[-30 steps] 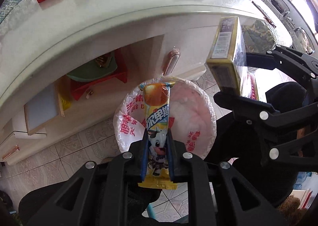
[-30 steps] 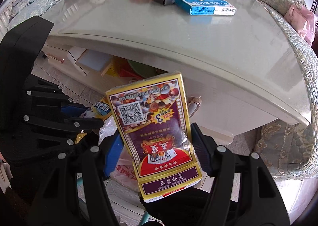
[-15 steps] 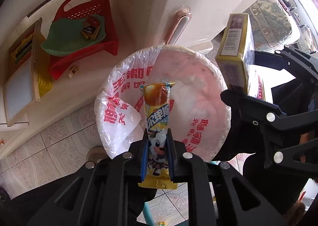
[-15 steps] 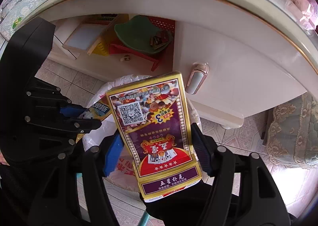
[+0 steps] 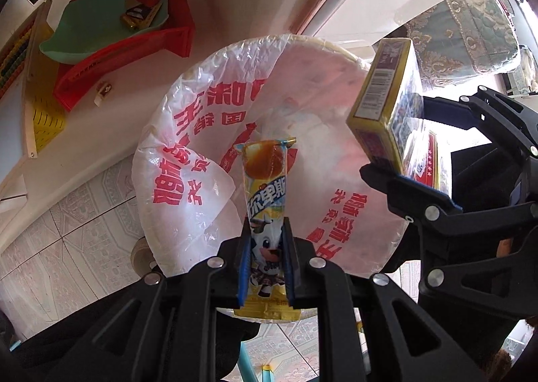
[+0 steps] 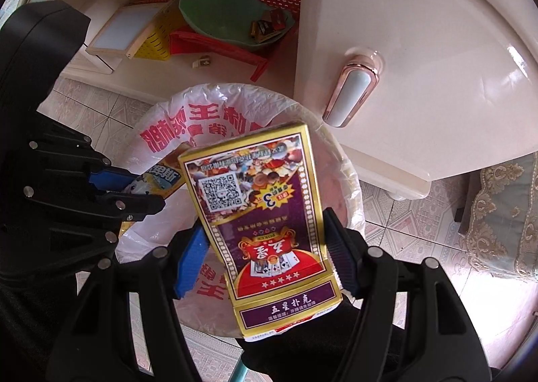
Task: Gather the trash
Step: 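Open both grippers to drop the wrapper and card box into the bin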
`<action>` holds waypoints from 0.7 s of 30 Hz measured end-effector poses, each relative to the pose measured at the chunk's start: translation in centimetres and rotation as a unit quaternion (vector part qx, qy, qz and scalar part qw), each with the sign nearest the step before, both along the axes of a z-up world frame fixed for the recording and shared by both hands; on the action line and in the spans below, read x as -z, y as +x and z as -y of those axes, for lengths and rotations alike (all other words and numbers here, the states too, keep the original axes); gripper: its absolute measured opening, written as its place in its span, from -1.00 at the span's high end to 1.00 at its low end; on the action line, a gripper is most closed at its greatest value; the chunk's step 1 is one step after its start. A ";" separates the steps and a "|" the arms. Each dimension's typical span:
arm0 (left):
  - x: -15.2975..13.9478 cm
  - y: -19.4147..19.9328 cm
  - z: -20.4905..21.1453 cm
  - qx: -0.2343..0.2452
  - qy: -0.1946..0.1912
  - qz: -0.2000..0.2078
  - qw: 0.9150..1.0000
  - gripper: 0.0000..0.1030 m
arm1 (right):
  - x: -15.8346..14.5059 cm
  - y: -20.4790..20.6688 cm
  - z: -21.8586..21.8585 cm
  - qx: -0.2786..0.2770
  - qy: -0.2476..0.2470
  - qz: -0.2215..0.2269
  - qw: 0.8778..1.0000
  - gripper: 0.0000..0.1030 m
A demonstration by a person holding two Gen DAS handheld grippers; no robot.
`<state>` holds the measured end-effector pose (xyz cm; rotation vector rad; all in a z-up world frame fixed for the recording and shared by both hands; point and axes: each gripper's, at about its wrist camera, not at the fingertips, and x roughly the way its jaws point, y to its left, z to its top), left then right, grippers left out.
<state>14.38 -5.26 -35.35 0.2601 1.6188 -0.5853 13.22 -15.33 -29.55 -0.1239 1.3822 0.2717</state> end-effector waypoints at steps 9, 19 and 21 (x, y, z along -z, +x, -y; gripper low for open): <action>0.7 0.1 0.2 0.005 0.016 0.001 1.000 0.62 | 0.9 0.0 -0.3 -0.009 0.001 -0.015 1.000 -0.36; 0.1 1.0 -0.5 -0.015 0.028 0.021 0.999 -0.04 | 1.0 0.0 0.3 0.003 0.000 -0.013 1.000 -0.58; 0.0 1.0 -0.6 -0.015 0.028 0.023 0.999 -0.06 | 0.8 -0.1 0.4 0.002 -0.001 -0.011 1.000 -0.58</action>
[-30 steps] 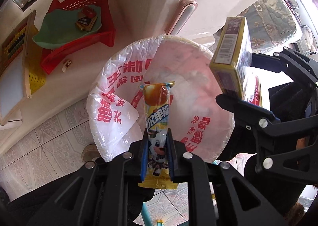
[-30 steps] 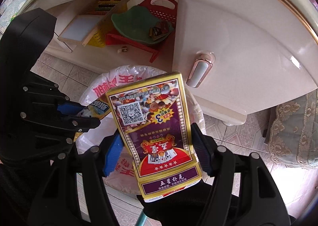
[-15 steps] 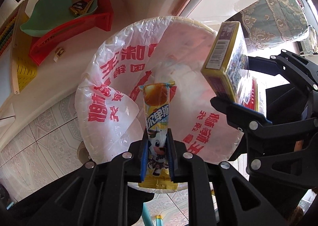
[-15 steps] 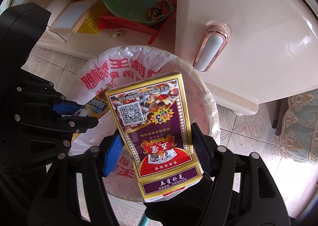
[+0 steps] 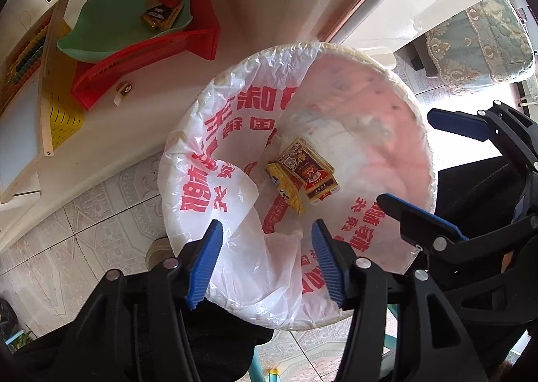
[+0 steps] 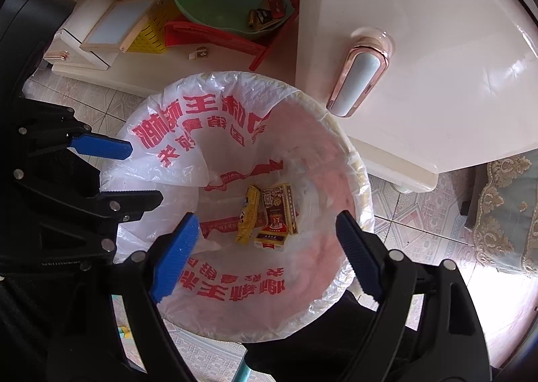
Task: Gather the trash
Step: 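Open both grippers to drop the wrapper and card box into the bin, then move both tools back over the table toward the remaining items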
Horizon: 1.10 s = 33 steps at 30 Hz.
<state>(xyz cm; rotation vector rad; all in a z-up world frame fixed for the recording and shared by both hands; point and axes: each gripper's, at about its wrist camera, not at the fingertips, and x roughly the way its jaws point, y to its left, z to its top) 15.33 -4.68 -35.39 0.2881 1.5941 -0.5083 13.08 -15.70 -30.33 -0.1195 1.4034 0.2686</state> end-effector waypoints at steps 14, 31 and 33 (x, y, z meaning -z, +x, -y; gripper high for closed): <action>-2.5 -1.1 -0.6 0.007 0.007 0.027 1.000 -0.16 | -3.0 -1.2 -0.7 -0.014 0.016 0.031 0.999 -0.58; -29.1 3.2 -9.0 -0.040 -0.026 0.185 0.982 -0.54 | -28.1 -2.3 2.2 -0.059 0.055 0.246 0.966 -0.88; -32.5 4.5 -9.1 -0.039 -0.022 0.207 0.977 -0.54 | -30.8 -1.6 2.9 -0.056 0.054 0.263 0.962 -0.88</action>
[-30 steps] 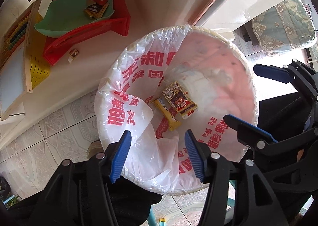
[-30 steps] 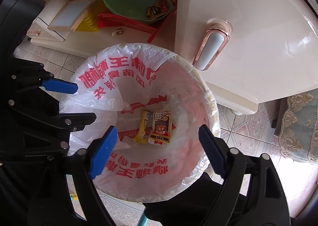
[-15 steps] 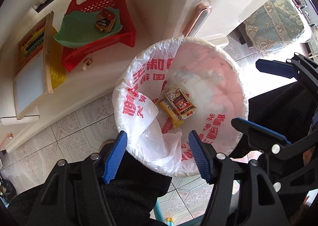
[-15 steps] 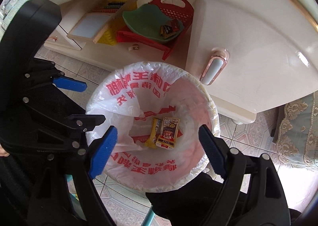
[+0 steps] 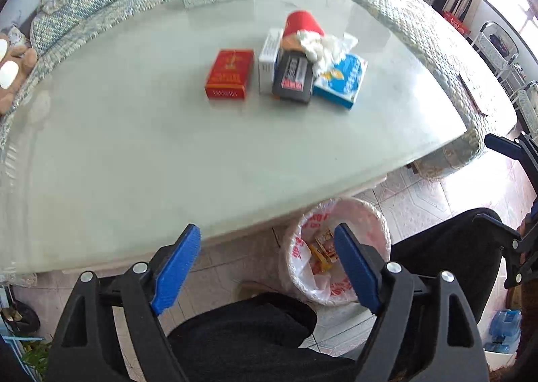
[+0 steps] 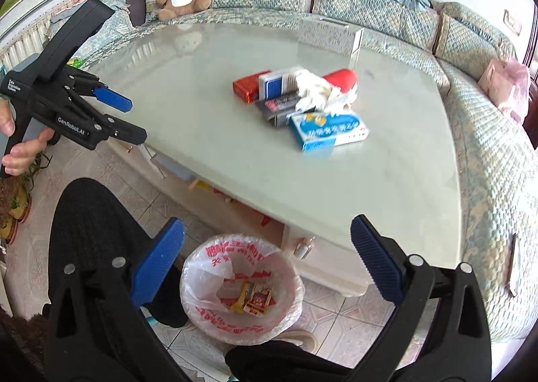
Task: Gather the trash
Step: 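Move both tools back over the table toward the remaining items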
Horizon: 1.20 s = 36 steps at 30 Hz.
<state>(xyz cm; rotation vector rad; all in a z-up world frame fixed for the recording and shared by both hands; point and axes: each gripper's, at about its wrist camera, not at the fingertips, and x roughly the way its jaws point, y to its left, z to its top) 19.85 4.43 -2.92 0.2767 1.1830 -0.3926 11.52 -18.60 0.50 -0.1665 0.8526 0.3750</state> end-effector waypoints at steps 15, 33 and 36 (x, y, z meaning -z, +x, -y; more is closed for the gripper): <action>-9.6 7.1 4.2 0.063 0.029 -0.011 0.998 -0.61 | -11.8 7.6 2.3 0.016 0.031 0.042 0.999 -0.88; -4.0 13.7 7.9 0.089 0.065 -0.048 0.993 -0.61 | -9.1 14.5 2.5 0.019 0.042 0.014 0.999 -0.88; -2.9 14.7 8.3 0.090 0.065 -0.056 0.992 -0.61 | -7.9 15.6 2.4 0.019 0.039 0.003 0.999 -0.88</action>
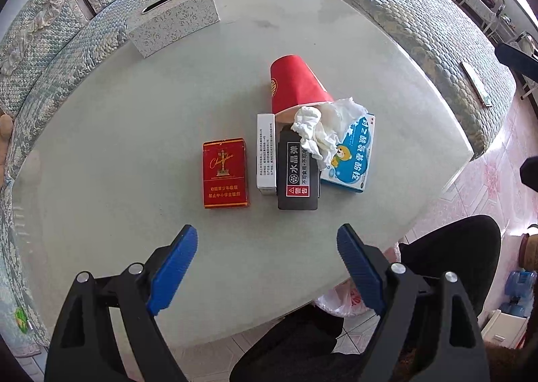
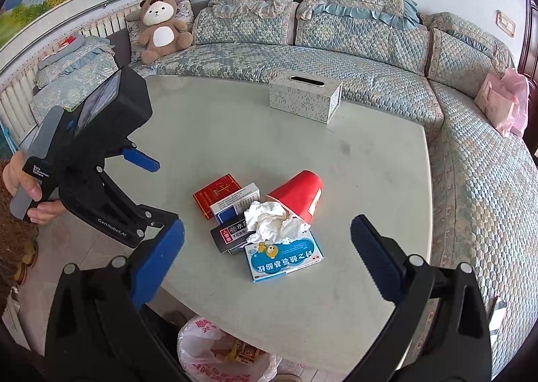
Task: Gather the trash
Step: 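Move both tools back over the table toward the remaining items, then grasp the white medicine box with the left gripper while the right grasps the crumpled tissue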
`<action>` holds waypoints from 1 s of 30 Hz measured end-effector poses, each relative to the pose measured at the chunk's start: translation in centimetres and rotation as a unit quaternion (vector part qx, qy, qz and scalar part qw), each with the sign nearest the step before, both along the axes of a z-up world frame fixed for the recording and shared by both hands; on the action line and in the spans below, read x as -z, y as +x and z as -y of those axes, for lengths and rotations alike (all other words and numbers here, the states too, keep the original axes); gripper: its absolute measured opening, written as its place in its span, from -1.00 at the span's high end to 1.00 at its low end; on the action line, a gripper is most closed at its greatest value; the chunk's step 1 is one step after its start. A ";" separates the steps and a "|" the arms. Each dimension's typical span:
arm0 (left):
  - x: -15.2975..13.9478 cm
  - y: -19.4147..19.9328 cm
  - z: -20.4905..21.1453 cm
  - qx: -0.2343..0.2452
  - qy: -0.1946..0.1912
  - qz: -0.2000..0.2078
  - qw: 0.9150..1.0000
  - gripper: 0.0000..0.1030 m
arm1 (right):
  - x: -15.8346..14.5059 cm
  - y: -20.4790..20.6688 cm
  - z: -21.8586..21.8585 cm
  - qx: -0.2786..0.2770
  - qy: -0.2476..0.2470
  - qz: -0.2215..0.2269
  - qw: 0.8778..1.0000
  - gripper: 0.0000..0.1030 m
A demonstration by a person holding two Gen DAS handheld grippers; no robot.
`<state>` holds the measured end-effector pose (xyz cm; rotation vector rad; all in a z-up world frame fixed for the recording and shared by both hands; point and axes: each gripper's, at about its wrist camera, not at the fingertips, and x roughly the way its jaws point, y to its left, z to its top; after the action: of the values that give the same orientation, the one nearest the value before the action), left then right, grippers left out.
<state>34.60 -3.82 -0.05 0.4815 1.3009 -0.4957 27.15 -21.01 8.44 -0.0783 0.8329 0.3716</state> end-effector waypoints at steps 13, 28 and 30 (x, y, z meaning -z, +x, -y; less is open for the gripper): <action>4.9 3.9 1.2 -0.004 0.008 -0.027 1.000 -0.61 | 5.7 4.3 -0.5 -0.002 -0.017 -0.048 0.999 -0.88; 8.2 7.1 1.9 -0.023 -0.009 -0.039 0.999 -0.60 | 13.8 7.9 -1.9 -0.009 -0.045 -0.103 0.994 -0.88; 8.3 7.2 1.9 -0.025 -0.009 -0.036 0.999 -0.58 | 14.7 8.2 -2.5 -0.012 -0.047 -0.108 0.993 -0.88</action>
<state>41.84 -5.77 -8.37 0.4188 1.3741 -0.4871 35.33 -18.55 -6.26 -0.1387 1.0639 0.3674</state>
